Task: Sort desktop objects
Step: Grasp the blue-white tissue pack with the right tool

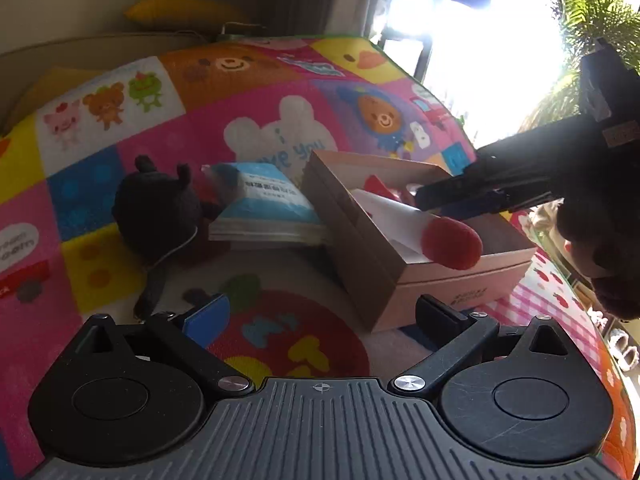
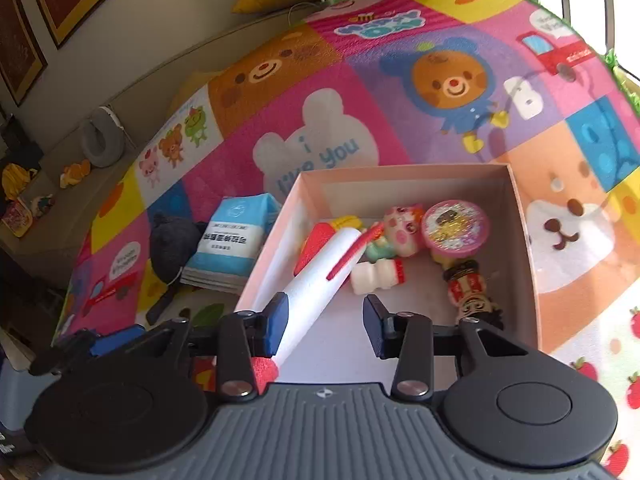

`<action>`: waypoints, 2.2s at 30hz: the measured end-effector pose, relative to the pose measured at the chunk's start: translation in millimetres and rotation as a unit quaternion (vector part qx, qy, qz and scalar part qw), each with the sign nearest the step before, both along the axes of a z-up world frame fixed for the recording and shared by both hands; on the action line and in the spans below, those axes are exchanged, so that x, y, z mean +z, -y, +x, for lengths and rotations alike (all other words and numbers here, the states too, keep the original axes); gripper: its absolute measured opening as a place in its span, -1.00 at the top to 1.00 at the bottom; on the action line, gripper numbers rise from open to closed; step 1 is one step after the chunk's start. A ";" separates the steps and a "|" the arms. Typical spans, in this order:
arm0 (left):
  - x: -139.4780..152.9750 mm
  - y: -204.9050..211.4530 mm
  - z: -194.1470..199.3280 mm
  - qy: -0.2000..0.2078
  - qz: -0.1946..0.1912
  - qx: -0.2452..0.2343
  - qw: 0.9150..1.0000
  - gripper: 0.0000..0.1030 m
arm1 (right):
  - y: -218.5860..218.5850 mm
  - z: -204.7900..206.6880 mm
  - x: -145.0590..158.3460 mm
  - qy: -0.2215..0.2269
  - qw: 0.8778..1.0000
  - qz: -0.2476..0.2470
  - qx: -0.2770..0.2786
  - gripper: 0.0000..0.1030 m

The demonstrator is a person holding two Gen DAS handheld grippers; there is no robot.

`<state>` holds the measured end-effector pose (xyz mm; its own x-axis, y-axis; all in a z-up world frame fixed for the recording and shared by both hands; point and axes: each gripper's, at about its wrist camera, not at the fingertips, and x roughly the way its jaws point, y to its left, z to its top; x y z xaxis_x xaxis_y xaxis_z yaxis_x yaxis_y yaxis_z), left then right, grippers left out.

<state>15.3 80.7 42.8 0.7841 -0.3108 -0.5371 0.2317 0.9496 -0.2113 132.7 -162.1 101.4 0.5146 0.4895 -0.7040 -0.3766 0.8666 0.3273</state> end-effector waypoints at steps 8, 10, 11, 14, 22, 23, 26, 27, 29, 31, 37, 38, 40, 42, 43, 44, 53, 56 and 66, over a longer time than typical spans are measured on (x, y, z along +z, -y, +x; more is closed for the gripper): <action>-14.3 12.0 -4.2 0.008 0.001 -0.031 0.999 -1.00 | -39.0 29.1 -15.2 -0.068 0.997 0.039 0.024 0.33; -16.4 9.0 -4.0 0.008 -0.006 -0.027 1.000 -1.00 | -41.5 29.5 -7.7 -0.026 1.000 0.011 0.005 0.41; -17.5 7.5 -3.5 0.006 -0.009 -0.024 1.000 -1.00 | -41.0 29.9 -3.4 0.001 1.000 -0.008 -0.007 0.41; -22.8 4.6 -1.8 -0.002 -0.001 -0.010 1.000 -1.00 | -35.7 38.6 0.7 -0.013 0.999 -0.024 -0.021 0.24; -31.3 -7.2 2.2 -0.020 -0.025 0.014 0.999 -1.00 | -67.6 22.3 29.6 0.079 0.994 -0.074 0.012 -0.23; -31.9 -7.7 2.2 -0.022 -0.028 0.016 0.999 -1.00 | -80.4 19.9 29.7 0.083 0.993 -0.083 0.027 -0.24; -32.9 -5.0 0.8 -0.020 -0.021 0.019 0.999 -1.00 | -126.2 21.9 22.6 0.090 0.987 -0.116 0.064 -0.24; -32.1 -3.5 -0.9 -0.015 -0.015 0.020 1.000 -1.00 | -144.0 27.2 19.2 0.091 0.985 -0.128 0.068 -0.24; -29.4 -3.3 -6.8 0.000 -0.008 0.028 1.000 -1.00 | -171.6 41.4 12.5 0.095 0.982 -0.149 0.070 -0.24; -25.2 -8.4 -16.0 0.018 -0.003 0.038 0.999 -1.00 | -193.8 59.2 2.3 0.092 0.978 -0.178 0.056 -0.24; -11.5 -49.7 -36.3 0.052 0.025 0.109 0.992 -1.00 | -218.2 72.0 -34.7 0.037 0.969 -0.231 0.075 -0.27; -9.0 -56.7 -37.5 0.053 0.027 0.121 0.991 -1.00 | -216.3 64.4 -36.3 0.039 0.968 -0.233 0.085 -0.22; -3.0 -72.7 -39.6 0.050 0.027 0.148 0.987 -1.00 | -208.1 39.9 -33.6 0.050 0.967 -0.224 0.113 -0.09; 1.9 -84.7 -44.1 0.054 0.020 0.174 0.983 -1.00 | -195.7 10.7 -30.4 0.051 0.966 -0.211 0.144 -0.06; 4.2 -89.6 -46.7 0.058 0.014 0.188 0.980 -1.00 | -187.0 -5.2 -29.4 0.046 0.966 -0.200 0.159 -0.04; 6.2 -93.6 -48.9 0.060 0.008 0.200 0.978 -1.00 | -178.8 -19.5 -28.3 0.044 0.965 -0.193 0.170 -0.03; 8.6 -64.0 -44.8 0.050 -0.033 0.143 0.988 -1.00 | -59.1 -126.7 2.9 0.087 0.979 -0.105 0.154 0.13; 6.1 -33.3 -48.3 0.050 -0.010 0.097 0.994 -1.00 | -17.7 -141.9 8.0 0.110 0.984 -0.090 0.105 0.16; -12.2 50.2 -42.7 0.010 0.091 -0.014 0.996 -1.00 | 69.8 -155.9 -41.3 0.088 0.992 -0.084 -0.043 -0.16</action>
<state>-27.4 30.5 30.6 0.7878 -0.2318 -0.5707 0.2613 0.9648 -0.0312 -23.2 -231.9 60.1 0.6711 0.3221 -0.6677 -0.3381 0.9345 0.1110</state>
